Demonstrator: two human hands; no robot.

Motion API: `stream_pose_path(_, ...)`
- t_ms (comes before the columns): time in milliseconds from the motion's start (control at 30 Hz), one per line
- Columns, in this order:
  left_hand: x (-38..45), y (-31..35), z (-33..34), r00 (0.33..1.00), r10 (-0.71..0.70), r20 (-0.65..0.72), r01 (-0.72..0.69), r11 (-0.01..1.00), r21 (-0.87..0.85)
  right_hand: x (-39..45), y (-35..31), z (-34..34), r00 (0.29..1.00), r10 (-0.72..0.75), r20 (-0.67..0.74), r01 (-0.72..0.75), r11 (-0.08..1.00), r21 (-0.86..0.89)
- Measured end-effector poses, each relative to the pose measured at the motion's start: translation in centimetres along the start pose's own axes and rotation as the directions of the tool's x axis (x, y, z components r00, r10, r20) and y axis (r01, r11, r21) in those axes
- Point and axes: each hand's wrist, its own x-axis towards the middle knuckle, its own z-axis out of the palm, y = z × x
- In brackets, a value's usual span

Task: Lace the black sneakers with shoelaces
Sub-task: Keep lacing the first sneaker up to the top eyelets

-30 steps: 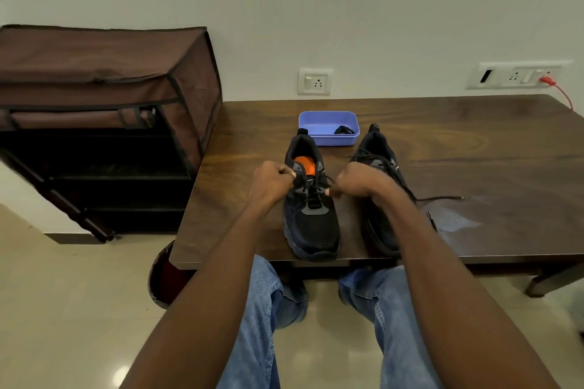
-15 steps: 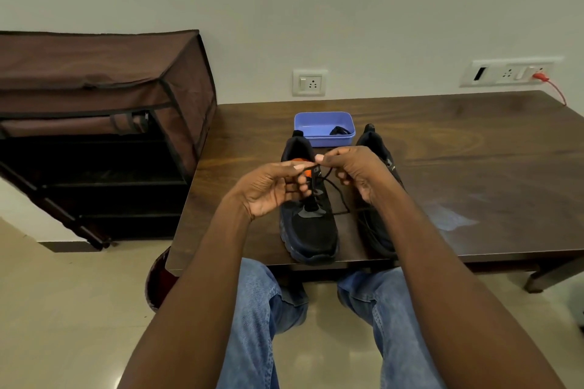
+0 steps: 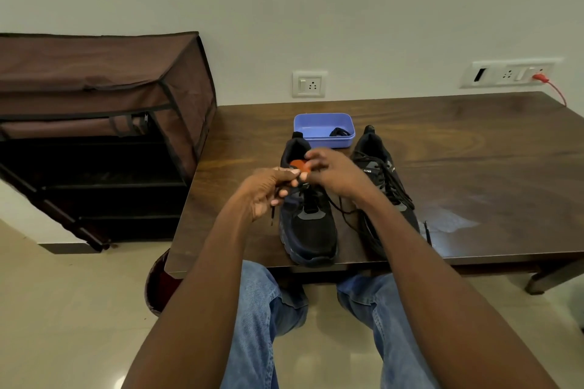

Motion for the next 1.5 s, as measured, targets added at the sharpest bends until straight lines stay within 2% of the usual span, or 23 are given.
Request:
stream_pose_path(33,0.0,-0.1,0.1,1.0,0.001,0.008,-0.001,1.0,0.015,0.0,0.0,0.4,0.997,-0.021,0.076,0.022,1.0,-0.016)
stream_pose_path(100,0.1,-0.2,0.0,1.0,-0.007,-0.026,0.009,0.999,0.048,0.1,0.0,0.5,0.996,-0.035,0.078,0.037,0.999,-0.033)
stream_pose_path(200,0.3,-0.3,-0.6,0.995,-0.033,-0.097,0.039,0.998,0.057,0.7,0.9,-0.3,0.99,0.06,-0.127,-0.071,0.994,-0.085)
stream_pose_path(300,0.3,-0.2,-0.8,0.989,-0.054,-0.138,0.057,0.998,0.015,1.0,2.1,-1.2,0.918,0.122,-0.378,-0.235,0.934,-0.268)
stream_pose_path(367,0.2,-0.1,-0.6,0.99,-0.048,-0.133,0.046,0.999,-0.016,1.0,2.7,-1.3,0.886,0.141,-0.442,-0.309,0.89,-0.335)
stream_pose_path(433,0.2,-0.1,-0.4,0.992,-0.032,-0.122,0.027,0.999,-0.039,0.9,2.8,-1.0,0.889,0.13,-0.438,-0.323,0.856,-0.402)
stream_pose_path(500,0.0,-0.1,-0.1,0.994,-0.009,-0.111,0.006,0.999,-0.032,1.2,2.6,-0.5,0.913,0.026,-0.407,-0.224,0.866,-0.448)
stream_pose_path(600,0.0,-0.3,0.3,0.995,0.005,-0.103,-0.004,1.0,0.016,1.2,1.8,0.3,0.967,-0.083,-0.242,0.028,0.974,-0.223)
stream_pose_path(667,0.2,-0.5,0.5,0.993,0.021,-0.114,-0.014,0.998,0.061,1.2,1.4,0.9,0.985,-0.111,-0.135,0.085,0.98,-0.181)
stream_pose_path(933,1.1,-1.2,1.1,0.987,0.036,-0.154,-0.03,0.999,0.043,1.8,2.1,1.7,0.985,-0.049,-0.166,0.023,0.988,-0.151)
stream_pose_path(1000,1.8,-1.4,1.2,0.967,0.08,-0.243,-0.074,0.997,0.032,2.1,2.2,1.9,0.973,-0.048,-0.226,0.001,0.979,-0.205)
stream_pose_path(1100,2.8,-1.9,0.9,0.874,0.239,-0.424,-0.159,0.964,0.214,2.3,2.3,2.3,0.962,-0.079,-0.262,-0.014,0.941,-0.338)
stream_pose_path(1167,3.2,-2.3,1.1,0.832,0.322,-0.452,-0.161,0.919,0.36,2.3,2.1,2.5,0.95,-0.11,-0.293,-0.018,0.915,-0.404)
stream_pose_path(1267,3.3,-2.3,1.8,0.82,0.381,-0.426,-0.121,0.845,0.522,2.6,2.1,2.7,0.943,-0.155,-0.293,0.007,0.893,-0.45)
stream_pose_path(1367,3.5,-2.0,1.9,0.826,0.385,-0.412,-0.105,0.822,0.559,3.0,2.2,3.0,0.953,-0.159,-0.259,0.017,0.88,-0.475)
stream_pose_path(1500,3.6,-1.7,1.4,0.826,0.349,-0.443,-0.108,0.869,0.484,3.5,2.2,3.4,0.954,-0.167,-0.249,0.021,0.865,-0.501)
